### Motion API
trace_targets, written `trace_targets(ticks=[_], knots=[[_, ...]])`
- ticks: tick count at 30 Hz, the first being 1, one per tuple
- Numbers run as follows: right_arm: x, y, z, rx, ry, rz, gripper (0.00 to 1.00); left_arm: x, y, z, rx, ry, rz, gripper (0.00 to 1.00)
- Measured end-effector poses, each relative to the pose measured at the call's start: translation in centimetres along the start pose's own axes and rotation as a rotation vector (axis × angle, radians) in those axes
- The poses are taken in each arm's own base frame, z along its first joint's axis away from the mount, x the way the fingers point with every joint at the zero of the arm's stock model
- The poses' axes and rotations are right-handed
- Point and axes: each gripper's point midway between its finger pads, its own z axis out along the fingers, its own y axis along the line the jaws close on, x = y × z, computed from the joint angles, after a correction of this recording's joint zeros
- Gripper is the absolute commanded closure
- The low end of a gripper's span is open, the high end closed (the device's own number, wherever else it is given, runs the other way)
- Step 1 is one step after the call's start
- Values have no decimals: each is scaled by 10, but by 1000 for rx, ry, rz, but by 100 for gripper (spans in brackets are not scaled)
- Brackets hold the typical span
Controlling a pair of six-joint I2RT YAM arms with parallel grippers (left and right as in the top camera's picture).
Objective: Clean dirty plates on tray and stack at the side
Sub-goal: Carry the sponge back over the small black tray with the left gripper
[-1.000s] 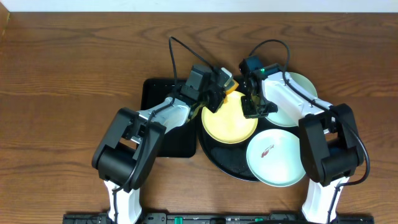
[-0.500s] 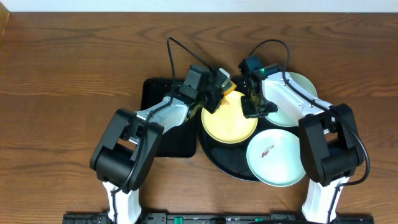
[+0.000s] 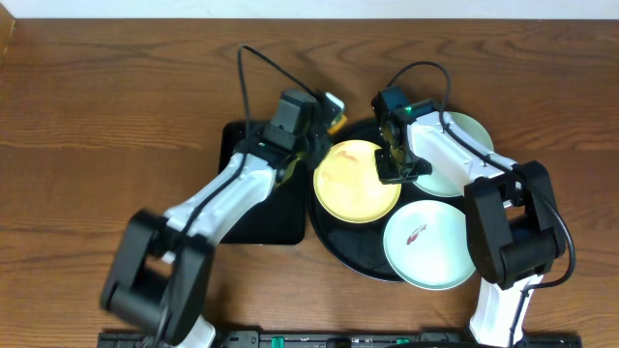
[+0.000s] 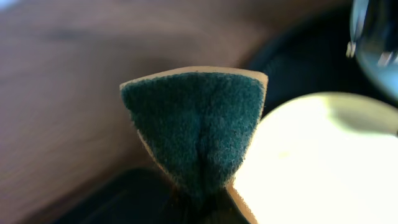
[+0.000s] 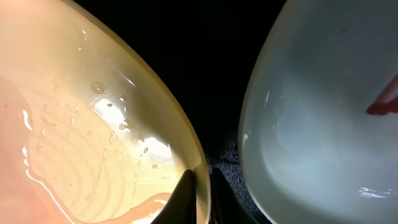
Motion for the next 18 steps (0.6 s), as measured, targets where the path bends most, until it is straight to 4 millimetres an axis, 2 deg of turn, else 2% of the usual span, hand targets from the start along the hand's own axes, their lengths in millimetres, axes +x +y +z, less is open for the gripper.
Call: trace_targets(ticks=[3,5,7,10,13,15,18], knots=[[1,-1,0,6,2,-2,80,-11,17,-29,-100,-22,-67,92],[1,-2,0,10,5,-7,76,-4,28,-43,-153,10,-141,92],[2,-2,0,13,9,-7,76,16,38,-50,-198,79,-226,92],[3,-2,0,12,13,-8,76,57,51,-57,-254,224,-358,93],[4,0,0,1,16,-9,81,86,65,-67,-310,317,-480,92],[4,1,0,-8,18,-11,99,96,72,-71,-340,343,-533,92],[4,3,0,-21,17,-4,99,108,77,-72,-362,360,-581,92]])
